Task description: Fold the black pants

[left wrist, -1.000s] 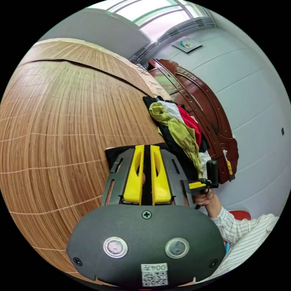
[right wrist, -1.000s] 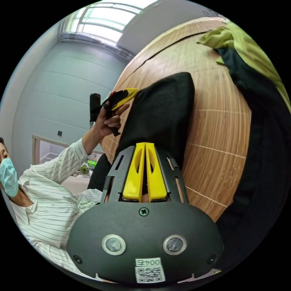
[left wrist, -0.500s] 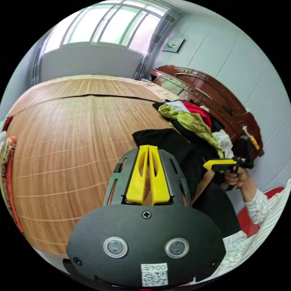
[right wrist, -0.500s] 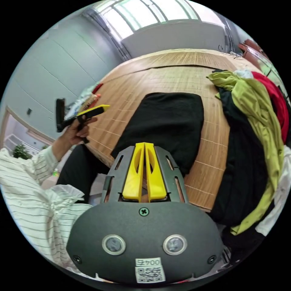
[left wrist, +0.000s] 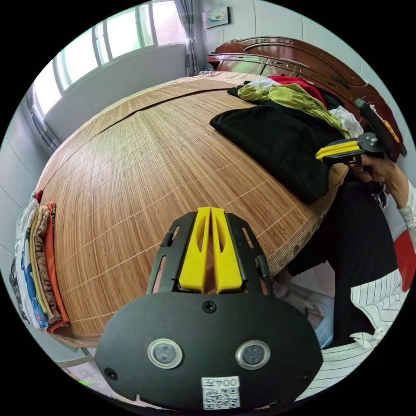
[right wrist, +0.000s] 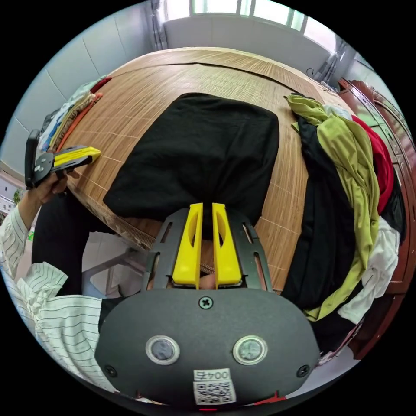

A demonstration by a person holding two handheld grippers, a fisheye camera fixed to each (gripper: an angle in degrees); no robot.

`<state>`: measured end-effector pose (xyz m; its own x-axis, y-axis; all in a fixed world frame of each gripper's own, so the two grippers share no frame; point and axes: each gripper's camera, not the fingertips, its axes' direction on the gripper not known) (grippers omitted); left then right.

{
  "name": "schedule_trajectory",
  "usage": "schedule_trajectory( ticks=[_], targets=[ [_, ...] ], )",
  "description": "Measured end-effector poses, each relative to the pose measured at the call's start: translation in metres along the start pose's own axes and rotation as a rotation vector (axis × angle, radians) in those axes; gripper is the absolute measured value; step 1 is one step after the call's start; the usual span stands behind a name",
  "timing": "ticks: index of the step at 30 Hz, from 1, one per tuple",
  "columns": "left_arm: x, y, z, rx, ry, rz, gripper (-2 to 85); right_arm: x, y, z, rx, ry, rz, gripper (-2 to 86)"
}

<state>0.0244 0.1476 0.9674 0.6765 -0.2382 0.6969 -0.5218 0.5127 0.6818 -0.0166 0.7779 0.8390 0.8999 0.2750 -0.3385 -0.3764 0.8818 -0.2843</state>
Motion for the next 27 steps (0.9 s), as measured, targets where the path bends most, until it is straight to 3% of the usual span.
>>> schedule_trajectory(
  ticks=[7,12,16,27],
  targets=[
    [0.001,0.005,-0.005,0.011,0.024,-0.001,0.6,-0.008,0.032,-0.049,0.201,-0.206,0.187,4.7],
    [-0.003,0.007,-0.008,0.007,0.02,-0.011,1.0,-0.046,0.024,-0.01,0.016,-0.131,0.119,7.3],
    [-0.02,0.007,-0.014,-0.003,0.068,-0.049,1.5,-0.044,0.04,-0.05,0.153,-0.145,0.139,8.5],
    [-0.1,0.021,-0.039,0.026,0.337,-0.435,3.2,-0.165,0.045,-0.039,0.295,0.041,-0.188,12.0]
  ],
)
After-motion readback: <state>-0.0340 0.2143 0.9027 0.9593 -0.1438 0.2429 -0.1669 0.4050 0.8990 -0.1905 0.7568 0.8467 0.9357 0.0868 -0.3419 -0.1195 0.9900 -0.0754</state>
